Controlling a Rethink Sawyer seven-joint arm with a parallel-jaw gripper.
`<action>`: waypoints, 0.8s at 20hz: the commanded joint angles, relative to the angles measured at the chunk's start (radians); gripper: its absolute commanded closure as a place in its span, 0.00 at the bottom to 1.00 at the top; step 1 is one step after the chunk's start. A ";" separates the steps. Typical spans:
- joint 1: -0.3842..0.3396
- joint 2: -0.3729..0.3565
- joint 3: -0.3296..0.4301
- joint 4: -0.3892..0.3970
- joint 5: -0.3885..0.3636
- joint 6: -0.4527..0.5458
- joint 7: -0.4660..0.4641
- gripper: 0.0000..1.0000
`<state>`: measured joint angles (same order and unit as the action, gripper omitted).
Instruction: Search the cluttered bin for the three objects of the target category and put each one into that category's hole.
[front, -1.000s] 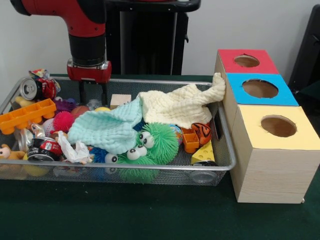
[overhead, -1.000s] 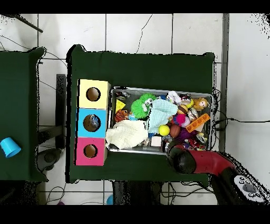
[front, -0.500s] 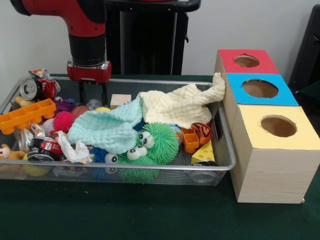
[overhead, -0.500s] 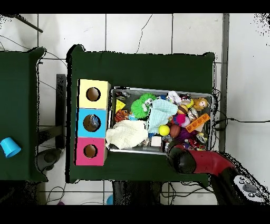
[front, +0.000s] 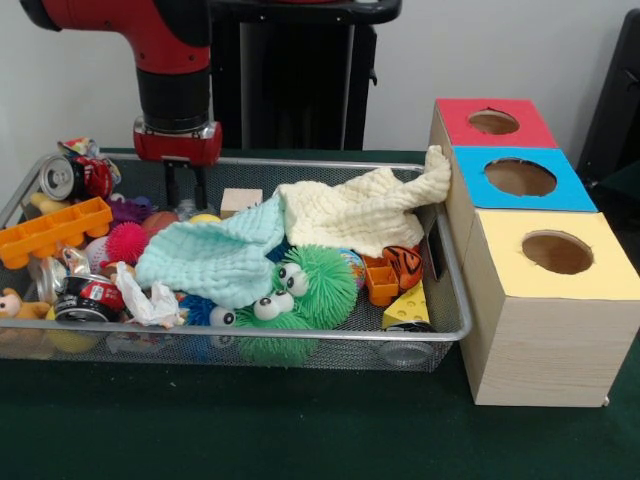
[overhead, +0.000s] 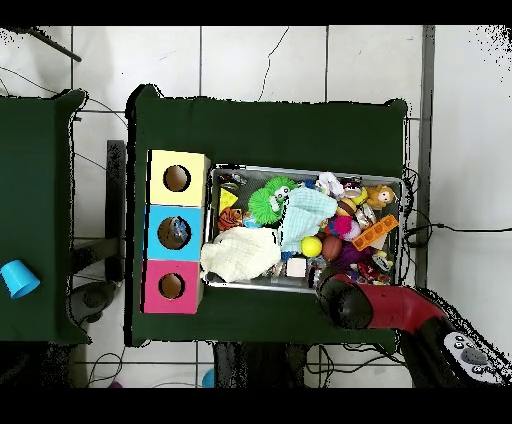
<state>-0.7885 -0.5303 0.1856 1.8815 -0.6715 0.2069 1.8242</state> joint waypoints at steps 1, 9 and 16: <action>-0.017 0.061 0.034 -0.085 -0.058 -0.040 0.008 1.00; -0.024 0.039 0.048 -0.072 -0.053 -0.019 -0.006 1.00; -0.036 -0.082 0.079 0.002 -0.002 0.063 -0.025 1.00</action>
<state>-0.8012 -0.5563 0.1873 1.8863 -0.6719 0.2071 1.8242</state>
